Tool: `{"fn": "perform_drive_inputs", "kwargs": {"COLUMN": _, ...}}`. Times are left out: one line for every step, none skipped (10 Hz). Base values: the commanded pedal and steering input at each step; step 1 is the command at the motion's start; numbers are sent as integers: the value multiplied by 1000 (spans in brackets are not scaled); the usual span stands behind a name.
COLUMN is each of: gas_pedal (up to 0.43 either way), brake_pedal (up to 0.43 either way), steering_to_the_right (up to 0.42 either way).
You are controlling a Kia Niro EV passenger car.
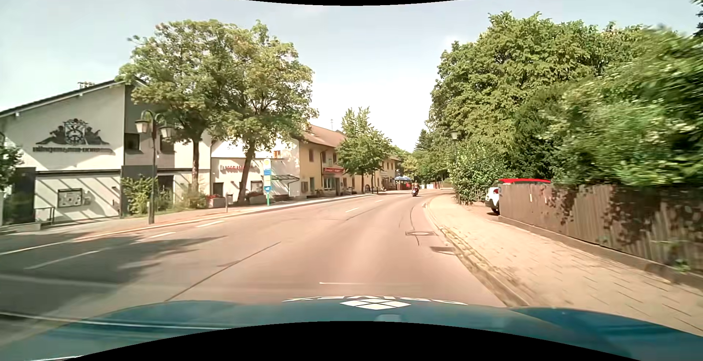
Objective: Follow the waypoints while adhering to traffic rules and regulations
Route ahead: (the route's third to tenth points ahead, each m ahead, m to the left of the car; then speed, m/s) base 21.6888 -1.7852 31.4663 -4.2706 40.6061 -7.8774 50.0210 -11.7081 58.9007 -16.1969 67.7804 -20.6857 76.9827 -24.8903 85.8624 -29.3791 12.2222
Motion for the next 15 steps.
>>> {"fn": "perform_drive_inputs", "kwargs": {"gas_pedal": 20, "brake_pedal": 0, "steering_to_the_right": 44}}
{"fn": "perform_drive_inputs", "kwargs": {"gas_pedal": 28, "brake_pedal": 0, "steering_to_the_right": 44}}
{"fn": "perform_drive_inputs", "kwargs": {"gas_pedal": 28, "brake_pedal": 0, "steering_to_the_right": 44}}
{"fn": "perform_drive_inputs", "kwargs": {"gas_pedal": 28, "brake_pedal": 0, "steering_to_the_right": 43}}
{"fn": "perform_drive_inputs", "kwargs": {"gas_pedal": 28, "brake_pedal": 0, "steering_to_the_right": 42}}
{"fn": "perform_drive_inputs", "kwargs": {"gas_pedal": 28, "brake_pedal": 0, "steering_to_the_right": 42}}
{"fn": "perform_drive_inputs", "kwargs": {"gas_pedal": 28, "brake_pedal": 0, "steering_to_the_right": 42}}
{"fn": "perform_drive_inputs", "kwargs": {"gas_pedal": 28, "brake_pedal": 0, "steering_to_the_right": 42}}
{"fn": "perform_drive_inputs", "kwargs": {"gas_pedal": 28, "brake_pedal": 0, "steering_to_the_right": 42}}
{"fn": "perform_drive_inputs", "kwargs": {"gas_pedal": 28, "brake_pedal": 0, "steering_to_the_right": 42}}
{"fn": "perform_drive_inputs", "kwargs": {"gas_pedal": 39, "brake_pedal": 0, "steering_to_the_right": 42}}
{"fn": "perform_drive_inputs", "kwargs": {"gas_pedal": 39, "brake_pedal": 0, "steering_to_the_right": 42}}
{"fn": "perform_drive_inputs", "kwargs": {"gas_pedal": 39, "brake_pedal": 0, "steering_to_the_right": 41}}
{"fn": "perform_drive_inputs", "kwargs": {"gas_pedal": 39, "brake_pedal": 0, "steering_to_the_right": 41}}
{"fn": "perform_drive_inputs", "kwargs": {"gas_pedal": 47, "brake_pedal": 0, "steering_to_the_right": 41}}
